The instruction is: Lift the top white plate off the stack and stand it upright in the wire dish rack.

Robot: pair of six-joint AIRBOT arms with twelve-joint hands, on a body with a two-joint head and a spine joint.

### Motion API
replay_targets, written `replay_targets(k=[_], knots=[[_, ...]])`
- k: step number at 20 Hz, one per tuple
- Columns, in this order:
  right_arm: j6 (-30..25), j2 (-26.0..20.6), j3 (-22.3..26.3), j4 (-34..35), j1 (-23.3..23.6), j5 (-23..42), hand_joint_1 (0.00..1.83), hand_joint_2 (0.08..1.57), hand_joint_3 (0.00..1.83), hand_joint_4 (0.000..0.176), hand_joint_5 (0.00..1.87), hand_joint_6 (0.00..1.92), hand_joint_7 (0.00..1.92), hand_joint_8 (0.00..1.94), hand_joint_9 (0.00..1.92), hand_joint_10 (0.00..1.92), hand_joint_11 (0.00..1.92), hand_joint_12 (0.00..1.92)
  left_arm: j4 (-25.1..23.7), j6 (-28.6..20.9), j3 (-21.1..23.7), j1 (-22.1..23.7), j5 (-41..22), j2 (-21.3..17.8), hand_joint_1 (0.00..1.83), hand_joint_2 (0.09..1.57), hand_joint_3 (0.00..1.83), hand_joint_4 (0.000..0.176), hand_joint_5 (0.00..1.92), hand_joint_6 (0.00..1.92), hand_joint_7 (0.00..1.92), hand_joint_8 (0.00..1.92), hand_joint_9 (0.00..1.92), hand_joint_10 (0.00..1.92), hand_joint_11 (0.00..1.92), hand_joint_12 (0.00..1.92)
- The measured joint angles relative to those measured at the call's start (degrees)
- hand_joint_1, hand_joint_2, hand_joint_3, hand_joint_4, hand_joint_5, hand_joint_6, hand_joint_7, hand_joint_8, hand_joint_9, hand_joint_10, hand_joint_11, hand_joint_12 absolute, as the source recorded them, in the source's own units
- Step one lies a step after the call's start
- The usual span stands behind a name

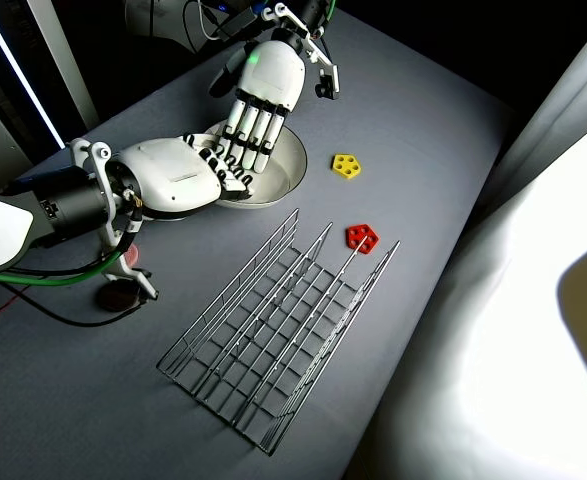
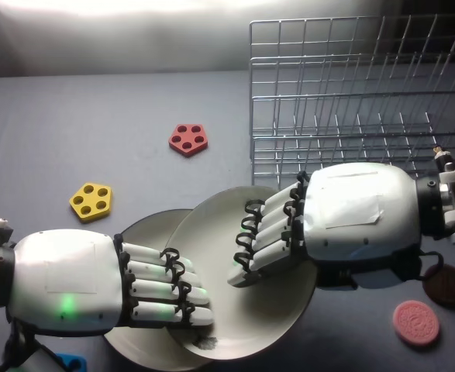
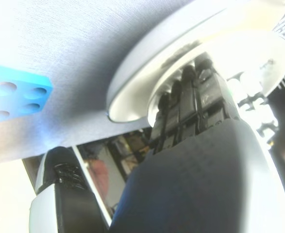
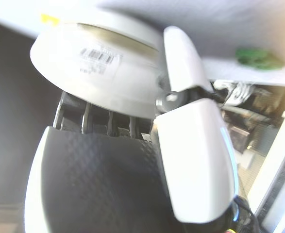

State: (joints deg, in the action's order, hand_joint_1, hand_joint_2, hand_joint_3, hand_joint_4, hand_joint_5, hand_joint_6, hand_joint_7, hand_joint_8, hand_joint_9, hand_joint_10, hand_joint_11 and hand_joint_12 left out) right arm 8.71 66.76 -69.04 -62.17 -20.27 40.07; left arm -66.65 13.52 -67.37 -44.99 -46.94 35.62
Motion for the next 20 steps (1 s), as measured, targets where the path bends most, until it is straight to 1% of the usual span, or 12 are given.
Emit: replay_targets(k=[1, 2, 3, 4, 5, 6, 7, 8, 9, 11, 15, 20], knots=[[0.17, 0.00, 0.46, 0.15, 0.00, 0.00, 1.81, 1.08, 0.00, 0.000, 0.73, 0.01, 0.75, 0.01, 0.81, 0.01, 0.68, 1.46, 0.02, -0.02, -0.02, 0.00, 0.00, 0.00, 0.31, 0.94, 0.00, 0.000, 0.09, 0.00, 0.10, 0.00, 0.12, 0.00, 0.12, 0.00], [0.42, 0.02, 0.76, 0.17, 0.00, -0.02, 1.76, 1.05, 0.06, 0.000, 0.81, 0.01, 0.86, 0.02, 0.81, 0.86, 0.77, 1.56, 0.02, -0.02, -0.02, 0.00, 0.02, 0.00, 0.29, 0.94, 0.00, 0.000, 0.10, 0.00, 0.10, 0.00, 0.12, 0.01, 0.12, 0.00], [0.59, 0.04, 1.14, 0.31, 0.02, -0.04, 1.76, 1.05, 0.06, 0.000, 0.81, 0.01, 0.86, 0.02, 0.81, 0.86, 0.77, 1.56, 0.02, -0.02, -0.07, 0.00, 0.02, 0.00, 0.29, 0.94, 0.00, 0.000, 0.10, 0.00, 0.10, 0.00, 0.12, 0.01, 0.12, 0.00], [0.59, 0.02, 1.38, 0.57, 0.02, 0.04, 1.75, 1.08, 0.02, 0.000, 0.83, 0.01, 0.88, 0.01, 0.77, 1.09, 0.76, 1.62, 0.02, -0.02, -0.07, 0.00, 0.00, 0.00, 0.28, 0.94, 0.00, 0.000, 0.10, 0.00, 0.10, 0.00, 0.12, 0.01, 0.13, 0.01], [0.66, -0.02, 1.73, 0.57, 0.07, 0.11, 1.75, 1.08, 0.02, 0.000, 0.83, 0.01, 0.88, 0.01, 0.77, 1.09, 0.76, 1.62, 0.04, -0.02, -0.09, 0.00, -0.04, 0.00, 0.28, 0.94, 0.00, 0.000, 0.10, 0.00, 0.10, 0.00, 0.12, 0.01, 0.13, 0.01], [0.87, -0.07, 2.25, 0.46, 0.07, 0.07, 1.55, 1.07, 0.00, 0.000, 0.92, 0.79, 1.02, 0.46, 1.06, 0.80, 0.89, 1.45, 0.09, -0.02, -0.20, 0.00, -0.15, -0.02, 0.27, 0.95, 0.00, 0.000, 0.08, 0.00, 0.08, 0.00, 0.11, 0.00, 0.12, 0.00], [1.05, -0.24, 2.69, 0.42, 0.11, 0.00, 1.51, 1.05, 0.00, 0.000, 1.01, 0.86, 1.05, 0.56, 1.14, 0.69, 0.96, 1.37, 0.09, -0.02, -0.37, 0.02, -0.22, -0.02, 0.28, 0.94, 0.00, 0.000, 0.08, 0.00, 0.09, 0.00, 0.11, 0.00, 0.12, 0.00], [1.03, -0.28, 2.97, 0.28, 0.33, -0.09, 1.50, 1.03, 0.00, 0.000, 1.08, 0.75, 1.13, 0.47, 1.19, 0.62, 0.99, 1.33, 0.09, -0.02, -0.37, 0.00, -0.17, -0.02, 0.28, 0.94, 0.00, 0.000, 0.08, 0.00, 0.09, 0.00, 0.10, 0.00, 0.11, 0.00], [1.01, -0.63, 3.72, -0.13, 0.83, 0.13, 1.50, 1.01, 0.00, 0.000, 1.12, 0.68, 1.32, 0.11, 1.28, 0.47, 1.00, 1.33, 0.31, -0.02, -0.39, 0.00, -0.22, -0.02, 0.35, 0.92, 0.00, 0.000, 0.12, 0.01, 0.13, 0.01, 0.14, 0.01, 0.14, 0.02], [0.94, -1.18, 5.01, -0.90, 2.25, 0.72, 1.48, 1.13, 0.00, 0.000, 0.82, 1.12, 0.89, 0.81, 0.99, 0.95, 0.74, 1.60, 1.53, -0.04, -0.68, 0.00, -0.28, -0.02, 0.30, 0.94, 0.00, 0.000, 0.10, 0.00, 0.11, 0.00, 0.11, 0.00, 0.13, 0.01], [-0.90, -1.97, 5.38, -3.26, 4.79, 0.28, 1.48, 1.14, 0.00, 0.000, 0.76, 1.23, 0.88, 0.82, 0.95, 0.98, 0.76, 1.60, 3.96, -0.48, -2.25, 0.00, -0.96, -0.35, 0.30, 0.94, 0.00, 0.000, 0.09, 0.00, 0.11, 0.01, 0.12, 0.01, 0.13, 0.01], [-1.64, -2.99, 5.38, -3.37, 7.58, -0.09, 1.48, 1.13, 0.00, 0.000, 0.77, 1.21, 0.90, 0.78, 0.99, 0.94, 0.78, 1.58, 4.04, -1.60, -3.67, 1.27, -1.66, -2.34, 0.29, 0.95, 0.00, 0.000, 0.07, 0.00, 0.10, 0.00, 0.12, 0.00, 0.13, 0.01]])
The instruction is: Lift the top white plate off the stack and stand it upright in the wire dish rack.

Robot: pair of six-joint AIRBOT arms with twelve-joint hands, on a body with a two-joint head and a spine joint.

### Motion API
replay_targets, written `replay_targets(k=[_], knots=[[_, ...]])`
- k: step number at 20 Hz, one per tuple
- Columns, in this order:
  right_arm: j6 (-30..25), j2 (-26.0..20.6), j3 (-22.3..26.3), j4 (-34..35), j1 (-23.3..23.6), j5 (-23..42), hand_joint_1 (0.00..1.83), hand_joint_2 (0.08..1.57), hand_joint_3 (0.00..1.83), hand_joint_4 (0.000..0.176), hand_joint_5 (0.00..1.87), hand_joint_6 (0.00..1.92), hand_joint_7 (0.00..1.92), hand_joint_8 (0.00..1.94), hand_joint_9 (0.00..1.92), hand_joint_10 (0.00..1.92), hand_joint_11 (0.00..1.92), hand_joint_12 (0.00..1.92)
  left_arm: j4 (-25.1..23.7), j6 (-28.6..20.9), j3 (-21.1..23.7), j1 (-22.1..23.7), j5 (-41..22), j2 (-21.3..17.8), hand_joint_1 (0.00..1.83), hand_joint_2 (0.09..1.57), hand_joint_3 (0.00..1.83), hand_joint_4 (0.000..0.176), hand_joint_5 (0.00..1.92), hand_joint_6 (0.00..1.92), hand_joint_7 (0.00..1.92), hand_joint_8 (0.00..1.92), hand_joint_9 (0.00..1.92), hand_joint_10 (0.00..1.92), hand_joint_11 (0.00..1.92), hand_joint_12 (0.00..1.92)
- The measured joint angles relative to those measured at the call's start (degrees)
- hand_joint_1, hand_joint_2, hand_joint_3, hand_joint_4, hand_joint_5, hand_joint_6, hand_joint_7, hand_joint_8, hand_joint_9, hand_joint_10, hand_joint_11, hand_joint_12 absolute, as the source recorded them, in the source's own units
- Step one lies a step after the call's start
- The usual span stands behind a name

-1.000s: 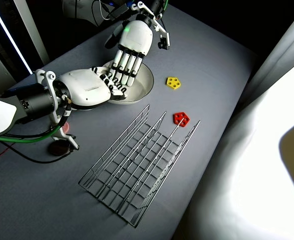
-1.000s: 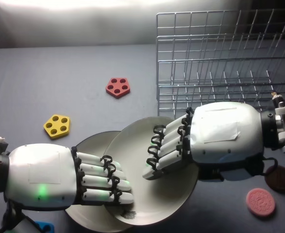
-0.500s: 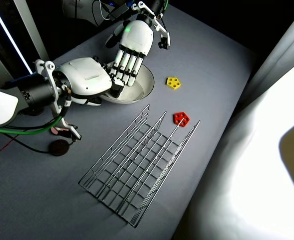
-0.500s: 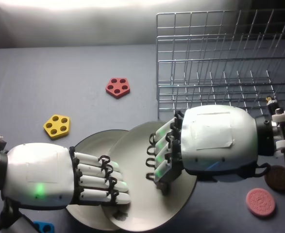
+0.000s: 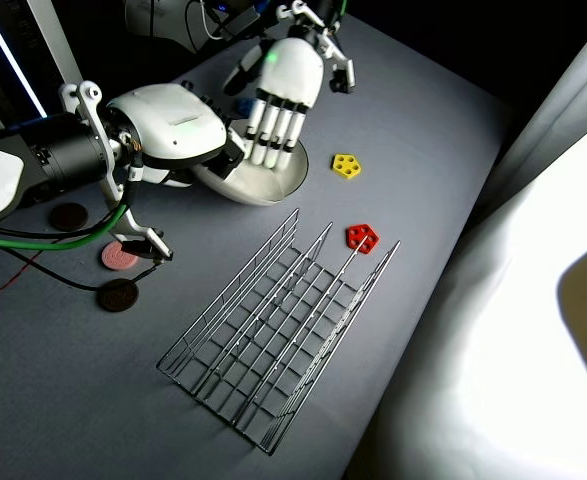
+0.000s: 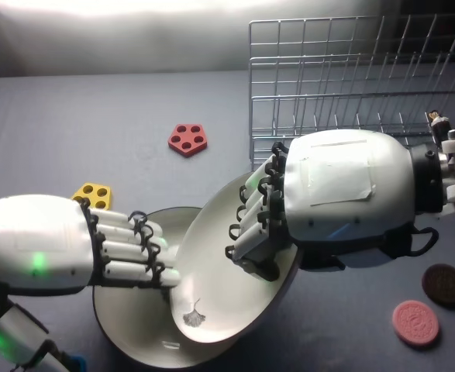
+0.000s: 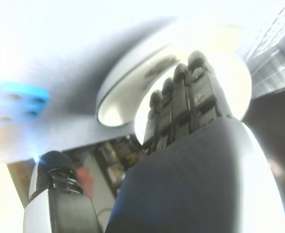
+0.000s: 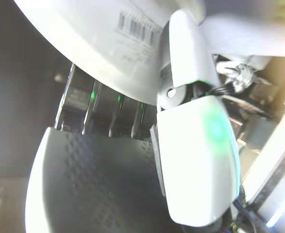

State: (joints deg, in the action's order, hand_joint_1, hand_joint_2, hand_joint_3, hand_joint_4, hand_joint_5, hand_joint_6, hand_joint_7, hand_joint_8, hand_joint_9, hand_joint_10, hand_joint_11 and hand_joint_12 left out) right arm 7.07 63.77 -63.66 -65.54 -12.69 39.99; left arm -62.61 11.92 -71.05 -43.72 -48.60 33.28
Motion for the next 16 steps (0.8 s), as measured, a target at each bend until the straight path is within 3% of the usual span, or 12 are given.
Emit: replay_targets(k=[5, 7, 16], knots=[[-2.95, -0.17, 0.00, -0.33, 2.91, -0.07, 1.48, 1.14, 0.00, 0.000, 0.80, 1.20, 0.86, 0.82, 0.96, 0.96, 0.78, 1.59, 3.30, -1.40, -0.50, 0.76, -2.21, -2.16, 0.30, 0.95, 0.00, 0.000, 0.08, 0.00, 0.10, 0.00, 0.12, 0.00, 0.12, 0.00], [-5.64, -0.15, -0.24, -1.73, 4.35, 0.04, 1.48, 1.12, 0.00, 0.000, 0.82, 1.16, 0.91, 0.74, 1.00, 0.92, 0.77, 1.58, 5.86, -1.75, -1.25, 0.76, -3.41, -3.45, 0.26, 0.96, 0.01, 0.000, 0.05, 0.00, 0.08, 0.00, 0.11, 0.00, 0.11, 0.00], [-9.20, -0.13, -2.12, -5.03, 9.66, 1.64, 1.48, 1.13, 0.00, 0.000, 0.80, 1.20, 0.90, 0.78, 0.96, 0.95, 0.77, 1.59, 7.61, -3.72, -5.38, 0.81, -7.91, -5.95, 0.26, 0.96, 0.00, 0.000, 0.06, 0.00, 0.08, 0.00, 0.11, 0.00, 0.12, 0.00]])
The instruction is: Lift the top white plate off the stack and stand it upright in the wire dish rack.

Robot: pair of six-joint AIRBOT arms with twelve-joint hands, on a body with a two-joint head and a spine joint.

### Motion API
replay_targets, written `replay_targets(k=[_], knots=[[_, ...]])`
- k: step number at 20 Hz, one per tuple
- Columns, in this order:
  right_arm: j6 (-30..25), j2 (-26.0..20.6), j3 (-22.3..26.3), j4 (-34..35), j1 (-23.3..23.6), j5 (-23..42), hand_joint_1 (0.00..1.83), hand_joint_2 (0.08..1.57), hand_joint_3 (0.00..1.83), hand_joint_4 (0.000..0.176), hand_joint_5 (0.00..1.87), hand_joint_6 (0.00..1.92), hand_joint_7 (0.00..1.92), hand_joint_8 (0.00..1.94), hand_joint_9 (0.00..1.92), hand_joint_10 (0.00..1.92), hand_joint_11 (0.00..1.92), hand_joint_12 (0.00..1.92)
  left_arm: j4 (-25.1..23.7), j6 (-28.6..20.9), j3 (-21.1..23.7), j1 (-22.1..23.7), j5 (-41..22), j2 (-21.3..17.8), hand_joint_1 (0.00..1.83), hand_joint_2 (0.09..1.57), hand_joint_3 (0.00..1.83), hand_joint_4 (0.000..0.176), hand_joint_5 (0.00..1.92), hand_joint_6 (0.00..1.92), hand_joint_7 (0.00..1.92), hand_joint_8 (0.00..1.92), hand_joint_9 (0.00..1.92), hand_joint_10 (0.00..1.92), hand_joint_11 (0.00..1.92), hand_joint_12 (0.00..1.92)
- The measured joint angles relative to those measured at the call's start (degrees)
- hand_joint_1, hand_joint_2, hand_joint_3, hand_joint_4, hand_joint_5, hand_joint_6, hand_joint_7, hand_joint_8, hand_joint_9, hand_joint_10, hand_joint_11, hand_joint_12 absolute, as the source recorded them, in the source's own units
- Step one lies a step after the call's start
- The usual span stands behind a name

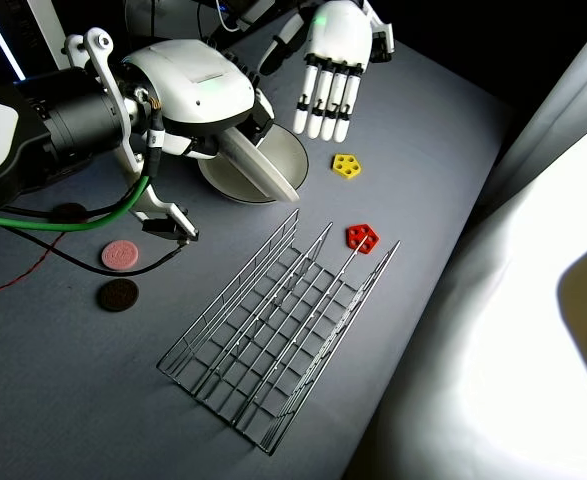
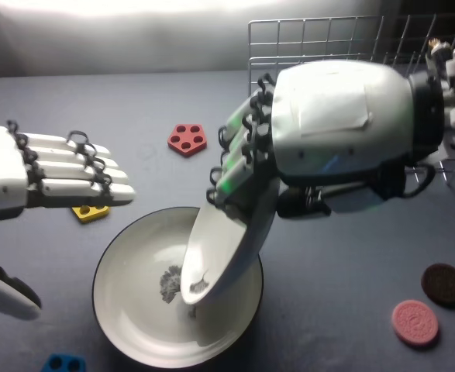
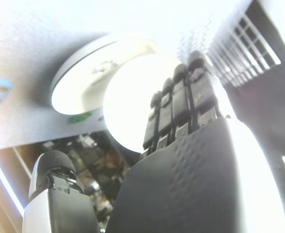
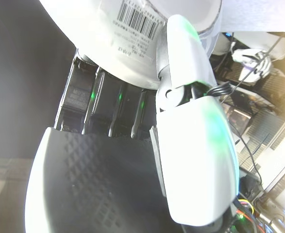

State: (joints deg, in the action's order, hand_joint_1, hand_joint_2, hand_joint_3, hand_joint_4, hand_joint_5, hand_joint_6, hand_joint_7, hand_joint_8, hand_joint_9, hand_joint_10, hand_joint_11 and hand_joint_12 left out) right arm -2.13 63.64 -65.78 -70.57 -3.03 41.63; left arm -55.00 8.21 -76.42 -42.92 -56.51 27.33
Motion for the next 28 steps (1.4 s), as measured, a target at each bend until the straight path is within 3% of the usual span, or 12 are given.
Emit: replay_targets(k=[8, 13, 17, 22, 28], knots=[[-0.04, -0.09, -1.68, 2.71, 3.13, -2.10, 1.48, 1.15, 0.00, 0.000, 0.80, 1.24, 0.89, 0.78, 0.91, 1.01, 0.73, 1.64, 3.61, -1.09, -0.07, 0.00, -1.64, -1.57, 0.27, 0.98, 0.00, 0.000, 0.05, 0.00, 0.07, 0.00, 0.09, 0.00, 0.10, 0.00], [-0.31, 0.17, -4.15, 5.01, 5.77, -2.93, 1.48, 1.14, 0.00, 0.000, 0.78, 1.26, 0.90, 0.77, 0.94, 0.98, 0.74, 1.62, 3.43, -1.18, -0.15, 0.00, -1.86, -1.79, 0.28, 0.96, 0.00, 0.000, 0.08, 0.01, 0.10, 0.01, 0.12, 0.01, 0.12, 0.01], [-0.66, 0.42, -4.90, 5.46, 6.95, -4.00, 1.48, 1.15, 0.00, 0.000, 0.74, 1.29, 0.83, 0.87, 0.94, 0.98, 0.75, 1.62, 1.40, -1.18, -0.15, 0.00, -1.84, -1.79, 0.32, 0.96, 0.00, 0.000, 0.08, 0.00, 0.09, 0.01, 0.10, 0.01, 0.11, 0.01], [-0.66, 0.55, -6.56, 10.60, 7.63, -6.78, 1.48, 1.16, 0.00, 0.000, 0.73, 1.32, 0.83, 0.87, 0.90, 1.03, 0.72, 1.65, 0.94, -1.31, -0.04, 0.00, -2.27, -1.79, 0.29, 0.95, 0.00, 0.000, 0.08, 0.01, 0.10, 0.01, 0.12, 0.01, 0.13, 0.02], [-0.68, 0.76, -7.06, 14.56, 7.65, -9.38, 1.48, 1.14, 0.00, 0.000, 0.80, 1.22, 0.89, 0.82, 0.91, 0.99, 0.79, 1.56, 1.20, -1.64, -0.04, 0.00, -2.34, -1.90, 0.28, 0.96, 0.00, 0.000, 0.08, 0.01, 0.09, 0.00, 0.12, 0.01, 0.13, 0.02]])
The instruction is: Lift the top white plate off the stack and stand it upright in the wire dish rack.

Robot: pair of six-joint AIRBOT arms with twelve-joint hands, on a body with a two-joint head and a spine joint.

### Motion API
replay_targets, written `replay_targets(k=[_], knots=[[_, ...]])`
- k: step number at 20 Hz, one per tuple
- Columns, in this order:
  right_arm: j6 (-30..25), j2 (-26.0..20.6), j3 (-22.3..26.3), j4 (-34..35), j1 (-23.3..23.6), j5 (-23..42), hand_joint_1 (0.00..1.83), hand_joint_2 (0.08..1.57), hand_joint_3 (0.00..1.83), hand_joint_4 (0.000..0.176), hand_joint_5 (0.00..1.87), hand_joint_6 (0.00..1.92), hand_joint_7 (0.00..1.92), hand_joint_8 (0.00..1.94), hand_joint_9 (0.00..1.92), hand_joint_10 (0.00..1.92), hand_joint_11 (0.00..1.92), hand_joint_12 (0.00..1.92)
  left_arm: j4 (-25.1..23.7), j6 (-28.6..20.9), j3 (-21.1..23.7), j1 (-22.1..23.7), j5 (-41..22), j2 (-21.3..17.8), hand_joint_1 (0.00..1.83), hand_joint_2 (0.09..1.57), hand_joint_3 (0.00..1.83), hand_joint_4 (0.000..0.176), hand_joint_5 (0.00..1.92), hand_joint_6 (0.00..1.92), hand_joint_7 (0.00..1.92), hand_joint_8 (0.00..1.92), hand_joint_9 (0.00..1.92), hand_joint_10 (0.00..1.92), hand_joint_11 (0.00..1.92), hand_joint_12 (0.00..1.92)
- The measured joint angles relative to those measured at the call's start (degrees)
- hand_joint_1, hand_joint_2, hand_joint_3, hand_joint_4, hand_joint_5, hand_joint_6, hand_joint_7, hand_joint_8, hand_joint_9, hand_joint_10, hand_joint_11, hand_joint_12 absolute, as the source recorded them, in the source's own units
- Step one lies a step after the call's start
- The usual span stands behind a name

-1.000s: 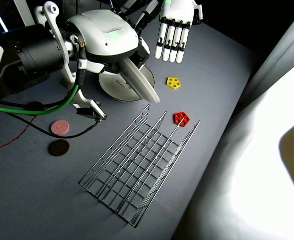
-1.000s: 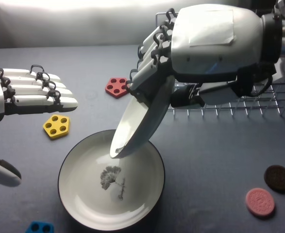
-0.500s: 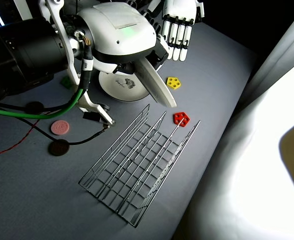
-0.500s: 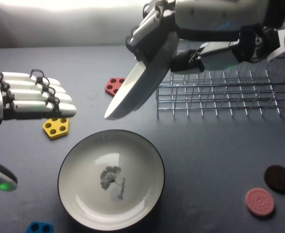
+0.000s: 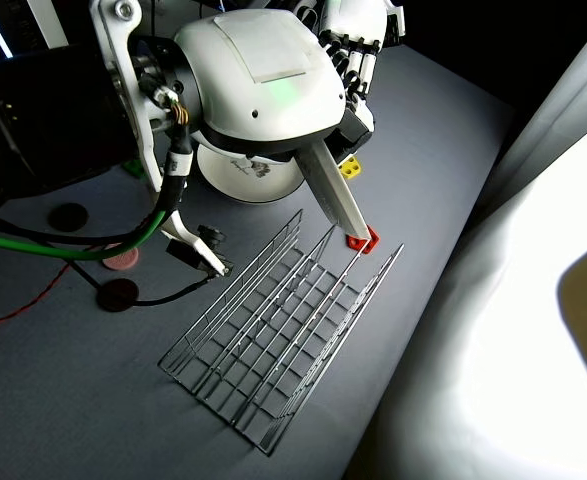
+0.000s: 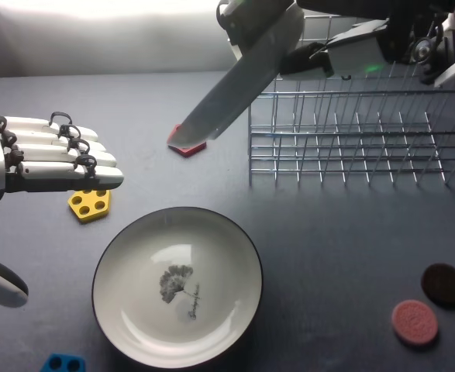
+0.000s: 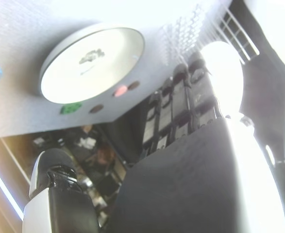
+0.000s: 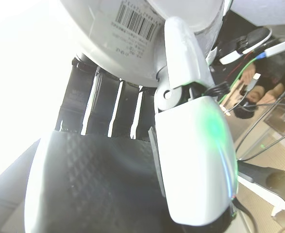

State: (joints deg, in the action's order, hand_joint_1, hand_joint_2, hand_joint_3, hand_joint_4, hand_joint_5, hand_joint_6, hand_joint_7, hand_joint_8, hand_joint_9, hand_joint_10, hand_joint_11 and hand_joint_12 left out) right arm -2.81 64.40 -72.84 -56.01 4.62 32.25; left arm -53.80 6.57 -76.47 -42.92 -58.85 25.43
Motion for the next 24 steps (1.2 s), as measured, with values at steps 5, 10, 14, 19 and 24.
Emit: replay_targets(k=[5, 10, 14, 19, 24], knots=[[0.42, 0.13, -0.13, 1.16, 0.02, -0.42, 1.48, 1.14, 0.00, 0.000, 0.80, 1.20, 0.89, 0.83, 0.92, 0.98, 0.78, 1.57, -0.02, 0.00, -0.02, 0.44, -0.37, -0.50, 0.27, 0.97, 0.00, 0.000, 0.06, 0.00, 0.09, 0.00, 0.10, 0.00, 0.11, 0.01], [4.35, 0.42, -0.79, 2.80, 1.29, -0.57, 1.48, 1.11, 0.00, 0.000, 0.87, 1.04, 0.96, 0.70, 0.98, 0.95, 0.83, 1.54, 0.00, -0.22, -0.07, 0.55, -0.85, -0.50, 0.25, 0.97, 0.00, 0.000, 0.06, 0.01, 0.08, 0.01, 0.10, 0.00, 0.11, 0.01], [4.59, 0.72, -2.89, 3.06, 2.97, -0.44, 1.48, 1.14, 0.00, 0.000, 0.82, 1.10, 0.86, 0.91, 0.94, 1.00, 0.76, 1.61, -0.68, -0.22, -0.09, 0.55, -1.16, -0.50, 0.26, 0.97, 0.00, 0.000, 0.04, 0.00, 0.05, 0.00, 0.06, 0.00, 0.09, 0.00], [5.14, 0.66, -3.61, -0.74, 3.80, 0.00, 1.49, 1.08, 0.00, 0.000, 0.93, 1.00, 1.02, 0.66, 1.09, 0.79, 0.91, 1.46, -1.01, -0.22, -0.09, 0.55, -1.22, -0.48, 0.27, 0.98, 0.00, 0.000, 0.03, 0.00, 0.04, 0.00, 0.06, 0.00, 0.07, 0.01], [5.03, 0.37, -3.65, -3.41, 5.62, 0.46, 1.48, 1.15, 0.00, 0.000, 0.76, 1.22, 0.85, 0.91, 0.90, 1.04, 0.74, 1.63, -1.07, -0.22, -0.09, 0.55, -1.22, -0.50, 0.26, 0.98, 0.00, 0.000, 0.01, 0.00, 0.03, 0.00, 0.04, 0.00, 0.06, 0.00]])
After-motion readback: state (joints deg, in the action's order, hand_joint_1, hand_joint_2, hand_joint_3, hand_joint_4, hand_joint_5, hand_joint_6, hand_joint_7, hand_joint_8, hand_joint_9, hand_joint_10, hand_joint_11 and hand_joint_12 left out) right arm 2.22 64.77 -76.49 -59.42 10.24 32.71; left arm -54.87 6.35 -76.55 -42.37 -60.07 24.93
